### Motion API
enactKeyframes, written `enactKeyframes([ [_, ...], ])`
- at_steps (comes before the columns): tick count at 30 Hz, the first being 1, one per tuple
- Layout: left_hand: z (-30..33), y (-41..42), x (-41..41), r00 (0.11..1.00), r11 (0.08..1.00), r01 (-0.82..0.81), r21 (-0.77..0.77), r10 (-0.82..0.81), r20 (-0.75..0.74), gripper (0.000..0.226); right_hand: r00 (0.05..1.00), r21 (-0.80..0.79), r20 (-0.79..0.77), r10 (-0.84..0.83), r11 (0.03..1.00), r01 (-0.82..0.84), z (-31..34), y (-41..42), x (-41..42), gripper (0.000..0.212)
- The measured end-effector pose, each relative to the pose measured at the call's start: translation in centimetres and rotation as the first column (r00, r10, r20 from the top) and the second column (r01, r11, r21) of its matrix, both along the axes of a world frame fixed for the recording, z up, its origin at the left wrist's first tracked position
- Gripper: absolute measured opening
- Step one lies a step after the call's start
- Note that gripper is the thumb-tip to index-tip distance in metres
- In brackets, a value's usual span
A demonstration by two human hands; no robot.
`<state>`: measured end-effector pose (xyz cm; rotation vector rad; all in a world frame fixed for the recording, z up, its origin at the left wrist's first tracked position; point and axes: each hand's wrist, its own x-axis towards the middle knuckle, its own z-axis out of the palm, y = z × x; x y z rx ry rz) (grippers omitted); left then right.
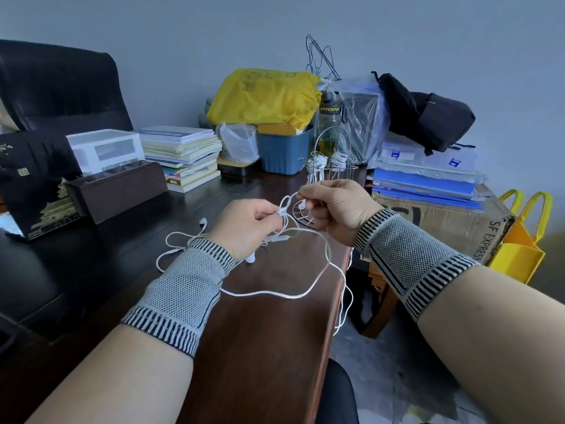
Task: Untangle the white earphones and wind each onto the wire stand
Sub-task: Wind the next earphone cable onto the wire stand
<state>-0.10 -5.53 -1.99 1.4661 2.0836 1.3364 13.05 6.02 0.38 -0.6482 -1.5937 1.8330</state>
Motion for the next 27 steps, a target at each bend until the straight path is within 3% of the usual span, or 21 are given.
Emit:
enactKeyframes([
  [3,0.1,-0.1,-0.2,0.996,0.996,-0.042,0.08,0.035,0.086,0.008,0.992,0.017,0.056,-0.114,0.993,0.114,-0.7,0.8,0.5,0.016],
  [7,0.2,-0.2,0.2,0.983,0.991,-0.059,0.118,0.036,0.182,0.006,0.985,0.032,0.124,-0.117,0.993,0.114,-1.3,0.9,0.9,0.009],
  [15,0.1,-0.2,0.0,0.987,0.991,-0.054,0.125,0.034,0.155,0.018,0.983,0.075,0.173,-0.059,0.996,0.046,-1.3,0.5,0.8,0.018],
  [23,0.1,-0.2,0.1,0.991,0.992,-0.06,0.112,0.045,0.126,0.01,0.992,0.057,0.123,0.029,0.998,-0.036,-1.2,-0.2,0.3,0.018],
  [25,0.1,0.0,0.2,0.987,0.99,-0.07,0.121,0.051,0.15,0.011,0.994,0.11,0.11,-0.001,0.994,-0.011,-1.3,-0.2,0.2,0.017],
  [27,0.1,0.1,0.2,0.983,0.987,-0.093,0.134,0.07,0.169,0.013,0.994,0.273,0.083,-0.076,0.961,0.051,-1.4,-0.3,0.1,0.019],
])
